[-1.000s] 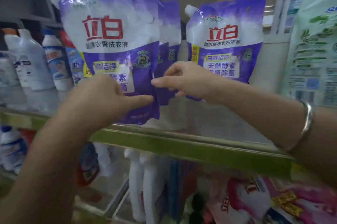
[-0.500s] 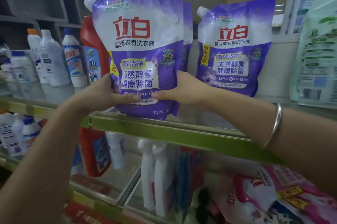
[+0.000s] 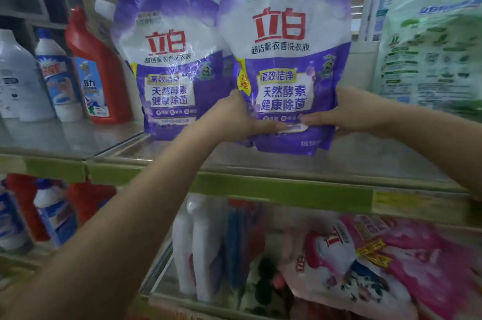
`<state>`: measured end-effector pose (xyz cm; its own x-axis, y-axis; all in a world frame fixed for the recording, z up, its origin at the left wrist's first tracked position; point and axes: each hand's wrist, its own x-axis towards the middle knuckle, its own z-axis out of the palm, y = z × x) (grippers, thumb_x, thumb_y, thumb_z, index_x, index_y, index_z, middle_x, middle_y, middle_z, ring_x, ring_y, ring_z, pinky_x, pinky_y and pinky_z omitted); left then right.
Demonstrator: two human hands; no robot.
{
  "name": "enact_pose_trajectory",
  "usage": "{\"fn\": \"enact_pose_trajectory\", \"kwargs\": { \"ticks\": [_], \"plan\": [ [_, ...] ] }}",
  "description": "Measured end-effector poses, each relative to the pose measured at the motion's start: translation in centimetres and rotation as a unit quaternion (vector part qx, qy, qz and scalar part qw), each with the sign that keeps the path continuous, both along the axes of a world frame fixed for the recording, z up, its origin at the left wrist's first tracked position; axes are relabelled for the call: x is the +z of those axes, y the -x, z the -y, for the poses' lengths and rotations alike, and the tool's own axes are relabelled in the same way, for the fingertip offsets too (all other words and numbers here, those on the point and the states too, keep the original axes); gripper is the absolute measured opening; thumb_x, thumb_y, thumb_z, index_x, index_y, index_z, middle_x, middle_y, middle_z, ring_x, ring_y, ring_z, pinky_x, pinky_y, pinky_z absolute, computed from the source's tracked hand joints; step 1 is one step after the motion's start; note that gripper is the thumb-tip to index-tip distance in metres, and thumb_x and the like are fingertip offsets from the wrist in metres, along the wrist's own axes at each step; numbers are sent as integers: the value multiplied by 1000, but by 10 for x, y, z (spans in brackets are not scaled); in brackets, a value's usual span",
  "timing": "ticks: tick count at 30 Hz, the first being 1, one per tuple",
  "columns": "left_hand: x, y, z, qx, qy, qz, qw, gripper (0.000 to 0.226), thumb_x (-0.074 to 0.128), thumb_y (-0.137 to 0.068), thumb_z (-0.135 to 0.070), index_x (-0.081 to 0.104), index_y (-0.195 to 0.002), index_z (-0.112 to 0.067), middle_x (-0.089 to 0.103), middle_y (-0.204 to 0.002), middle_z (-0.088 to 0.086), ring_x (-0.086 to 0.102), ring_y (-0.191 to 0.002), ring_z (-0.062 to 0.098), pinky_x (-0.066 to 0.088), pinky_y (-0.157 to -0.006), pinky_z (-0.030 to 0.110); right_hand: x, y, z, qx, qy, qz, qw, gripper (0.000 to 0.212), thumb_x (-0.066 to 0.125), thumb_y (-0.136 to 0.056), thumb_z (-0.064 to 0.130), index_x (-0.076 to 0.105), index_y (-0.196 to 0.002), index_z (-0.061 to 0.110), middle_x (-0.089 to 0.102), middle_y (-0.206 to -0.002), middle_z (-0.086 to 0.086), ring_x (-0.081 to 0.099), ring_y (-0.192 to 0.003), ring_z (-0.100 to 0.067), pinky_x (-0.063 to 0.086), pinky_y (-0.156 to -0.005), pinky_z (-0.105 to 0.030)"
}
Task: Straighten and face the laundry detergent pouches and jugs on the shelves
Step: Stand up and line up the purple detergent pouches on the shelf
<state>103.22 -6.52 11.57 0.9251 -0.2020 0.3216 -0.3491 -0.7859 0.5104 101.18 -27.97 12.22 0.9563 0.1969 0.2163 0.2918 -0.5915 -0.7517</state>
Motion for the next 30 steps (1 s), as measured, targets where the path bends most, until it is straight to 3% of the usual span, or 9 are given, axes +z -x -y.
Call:
{"fn": "enact_pose_trajectory", "kwargs": {
  "ticks": [2, 6, 12, 15, 17, 20, 23, 26, 30],
  "plan": [
    [3, -10, 12, -2, -2, -1, 1000, 95, 76, -50, -67, 45, -128, -21, 60, -123, -6, 58, -102, 13, 49, -78, 25, 0, -11, 7, -20, -13, -2, 1000, 35, 76, -74, 24, 64, -106, 22, 71, -98, 3, 68, -80, -11, 57, -64, -29],
    [6, -26, 22, 17, -32, 13, 999, 95, 75, -61, -60, 37, -137, -18, 50, -136, 4, 52, -120, 24, 44, -96, 30, 0, -30, 9, -48, -8, 11, 999, 51, 81, -69, 29, 62, -114, 16, 69, -109, -3, 67, -96, -22, 56, -82, -42],
    [2, -22, 26, 59, 5, -19, 998, 97, 75, -63, -57, 30, -133, -6, 48, -134, 8, 51, -119, 25, 39, -80, 28, -5, -32, 8, -18, -31, 32, 999, 40, 76, -76, 19, 61, -113, 20, 68, -111, 1, 66, -95, -14, 56, -67, -21],
    [5, -12, 22, 60, 4, -38, 997, 101, 74, -62, -58, 28, -134, -5, 48, -134, 7, 51, -119, 25, 41, -84, 29, -1, -24, 7, -45, 15, 35, 998, 45, 77, -74, 29, 58, -115, 20, 67, -116, 0, 64, -97, -16, 54, -70, -24],
    [8, -4, 18, 62, -7, -30, 998, 121, 75, -57, -61, 13, -144, -5, 43, -140, 6, 48, -124, 25, 42, -90, 32, 6, -7, 4, -111, 121, 40, 986, 63, 77, -69, 46, 53, -120, 17, 65, -112, 0, 63, -97, -21, 53, -71, -31],
    [5, 18, 19, 92, -109, 85, 986, 140, 79, -56, -57, -15, -147, -9, 10, -156, 12, 24, -141, 30, 32, -108, 41, 10, 25, -7, -237, 326, 163, 900, 84, 74, -67, 55, 37, -126, 7, 48, -119, -9, 50, -112, -31, 44, -81, -37],
    [2, 28, 30, 80, -236, 207, 946, 135, 77, -61, -55, -21, -146, -17, -19, -156, 13, -5, -146, 33, 15, -116, 43, 1, 43, -27, -213, 468, 294, 806, 99, 70, -73, 53, 14, -142, 10, 21, -144, -16, 28, -130, -32, 39, -101, -44],
    [-1, 19, 37, 65, -255, 224, 938, 128, 74, -67, -54, -23, -146, -24, -25, -154, 15, -6, -145, 37, 16, -116, 44, -11, 28, -35, -172, 515, 244, 803, 111, 64, -77, 53, -18, -147, 27, -16, -155, -13, 0, -143, -38, 34, -107, -49],
    [-4, 4, 42, 68, -255, 217, 940, 120, 69, -74, -52, -23, -145, -25, -27, -153, 16, -4, -145, 38, 19, -115, 46, -24, 4, -38, -177, 519, 197, 812, 102, 53, -83, 57, -26, -144, 30, -35, -149, -14, -22, -139, -44, 28, -111, -52]
  ]
}}
